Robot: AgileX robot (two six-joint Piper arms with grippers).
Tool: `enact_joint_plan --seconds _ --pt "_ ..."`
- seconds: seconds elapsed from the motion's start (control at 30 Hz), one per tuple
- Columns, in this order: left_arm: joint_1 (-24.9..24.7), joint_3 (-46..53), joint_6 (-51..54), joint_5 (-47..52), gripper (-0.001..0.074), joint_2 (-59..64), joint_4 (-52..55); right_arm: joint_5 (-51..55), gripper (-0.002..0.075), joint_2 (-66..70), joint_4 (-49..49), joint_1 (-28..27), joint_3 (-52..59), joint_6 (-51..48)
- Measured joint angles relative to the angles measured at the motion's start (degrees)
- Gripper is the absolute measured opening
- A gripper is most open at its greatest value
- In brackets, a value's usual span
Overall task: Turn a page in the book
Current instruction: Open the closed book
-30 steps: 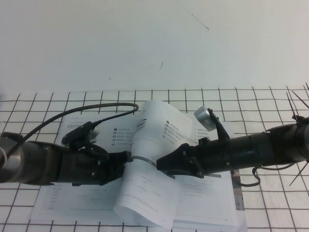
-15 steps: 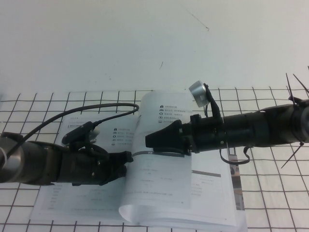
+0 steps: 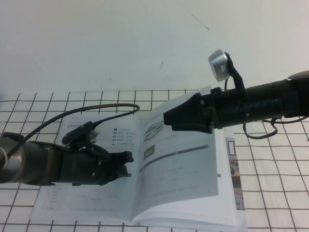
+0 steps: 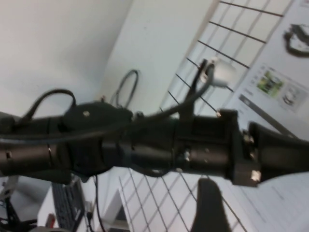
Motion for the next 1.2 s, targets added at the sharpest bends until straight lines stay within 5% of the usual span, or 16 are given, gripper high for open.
enact_joint_plan --seconds 0.2,0.47,0.9,1.07,1.2 --pt "0.0 0.0 0.0 -0.09 -0.0003 0.0 -0.1 -2.77 0.0437 -4.53 -10.99 -5.26 0.0 7.25" --pt "0.0 0.0 0.0 -0.13 -0.0003 0.0 -0.6 -4.65 0.0435 -5.59 -37.85 -8.69 0.78 24.31" --pt "0.0 0.0 0.13 -0.13 -0.0003 0.0 -1.09 -13.04 0.0251 -2.84 -40.6 -7.05 7.3 24.98" --pt "0.0 0.0 0.13 -0.13 -0.0003 0.0 -1.09 -15.48 0.0067 -1.5 -39.86 -6.96 7.41 24.24" --pt "0.0 0.0 0.13 -0.13 -0.0003 0.0 -1.09 -15.71 0.0015 -0.31 -39.42 -6.96 7.41 23.37"
